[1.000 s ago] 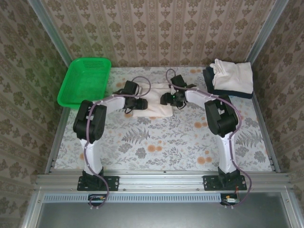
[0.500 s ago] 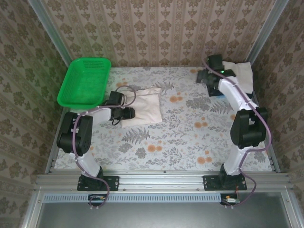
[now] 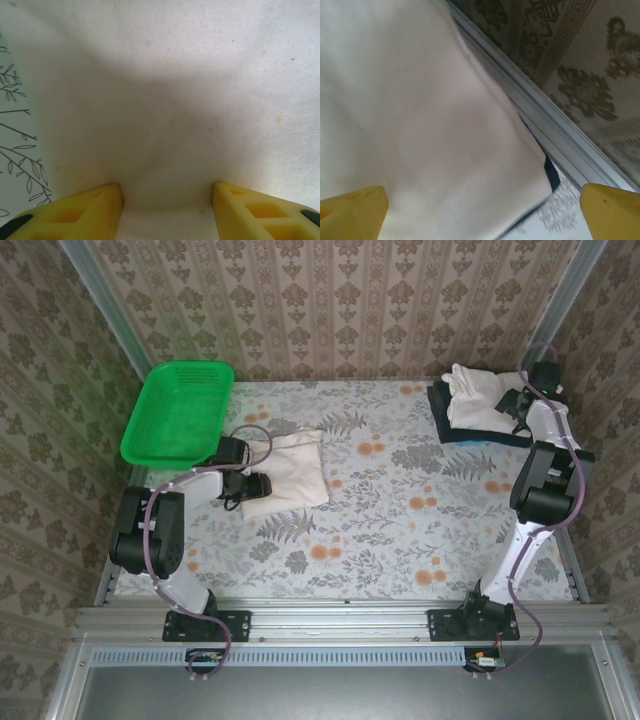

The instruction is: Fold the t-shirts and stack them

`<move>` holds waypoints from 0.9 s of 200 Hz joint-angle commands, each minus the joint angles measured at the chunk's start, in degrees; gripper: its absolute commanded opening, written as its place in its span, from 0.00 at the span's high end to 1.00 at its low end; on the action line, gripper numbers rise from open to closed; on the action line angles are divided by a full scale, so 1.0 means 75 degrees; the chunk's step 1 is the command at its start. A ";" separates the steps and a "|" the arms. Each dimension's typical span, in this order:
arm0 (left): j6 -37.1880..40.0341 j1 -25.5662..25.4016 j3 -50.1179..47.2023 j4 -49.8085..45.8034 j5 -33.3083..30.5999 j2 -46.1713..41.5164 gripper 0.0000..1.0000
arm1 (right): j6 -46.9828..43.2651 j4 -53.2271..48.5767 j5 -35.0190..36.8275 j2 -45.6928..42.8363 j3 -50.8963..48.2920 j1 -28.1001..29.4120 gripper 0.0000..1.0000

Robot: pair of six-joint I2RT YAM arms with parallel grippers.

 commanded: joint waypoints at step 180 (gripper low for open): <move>0.0018 0.0088 -0.0204 -0.1284 -0.0428 0.0045 0.47 | -0.3849 -0.3231 -0.5111 0.2849 0.3491 0.0818 0.05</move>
